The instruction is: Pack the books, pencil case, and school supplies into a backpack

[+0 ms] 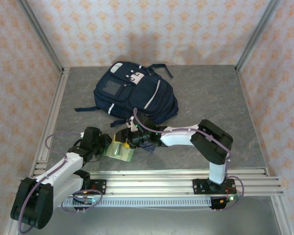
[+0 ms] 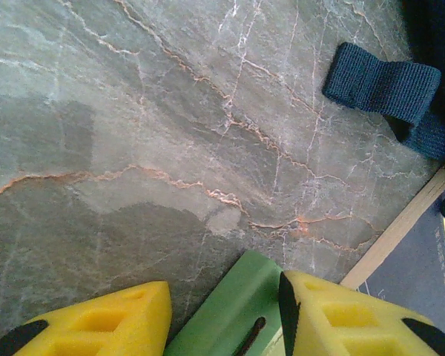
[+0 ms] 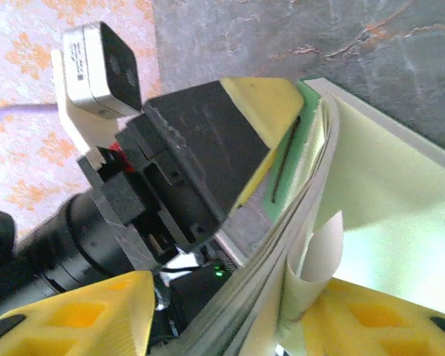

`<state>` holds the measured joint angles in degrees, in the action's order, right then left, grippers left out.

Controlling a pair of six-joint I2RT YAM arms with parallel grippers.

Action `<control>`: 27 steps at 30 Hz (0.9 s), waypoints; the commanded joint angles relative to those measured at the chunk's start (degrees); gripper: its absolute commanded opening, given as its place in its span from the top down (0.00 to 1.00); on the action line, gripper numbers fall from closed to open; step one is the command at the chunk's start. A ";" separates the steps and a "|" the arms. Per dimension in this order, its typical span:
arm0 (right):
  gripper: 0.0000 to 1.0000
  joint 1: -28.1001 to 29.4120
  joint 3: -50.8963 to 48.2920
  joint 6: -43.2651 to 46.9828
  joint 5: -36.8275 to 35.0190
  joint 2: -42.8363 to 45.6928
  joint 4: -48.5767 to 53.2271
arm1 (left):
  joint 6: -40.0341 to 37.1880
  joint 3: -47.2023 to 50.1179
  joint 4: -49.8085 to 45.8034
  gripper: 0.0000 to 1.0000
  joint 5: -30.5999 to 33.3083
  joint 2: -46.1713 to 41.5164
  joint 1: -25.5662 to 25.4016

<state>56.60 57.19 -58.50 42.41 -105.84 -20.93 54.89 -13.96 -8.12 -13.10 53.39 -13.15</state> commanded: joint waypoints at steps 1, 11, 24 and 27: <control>0.54 0.44 -1.43 2.29 -1.18 1.51 2.87 | -1.68 0.68 -2.58 0.56 1.49 0.33 -0.35; 0.73 0.44 0.70 7.72 -4.22 3.57 13.16 | -2.50 0.27 -5.34 0.56 2.09 -2.14 -0.34; 0.99 -0.89 3.63 11.37 -3.16 10.13 17.46 | -2.79 -7.84 -21.23 0.38 2.38 -16.90 -0.38; 1.00 -1.84 3.46 10.76 -1.92 11.01 16.51 | -2.48 -9.92 -23.90 0.34 2.07 -19.72 -0.33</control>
<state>55.83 59.20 -47.94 39.11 -97.32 -3.33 52.42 -21.21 -25.80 -12.62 35.62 -13.15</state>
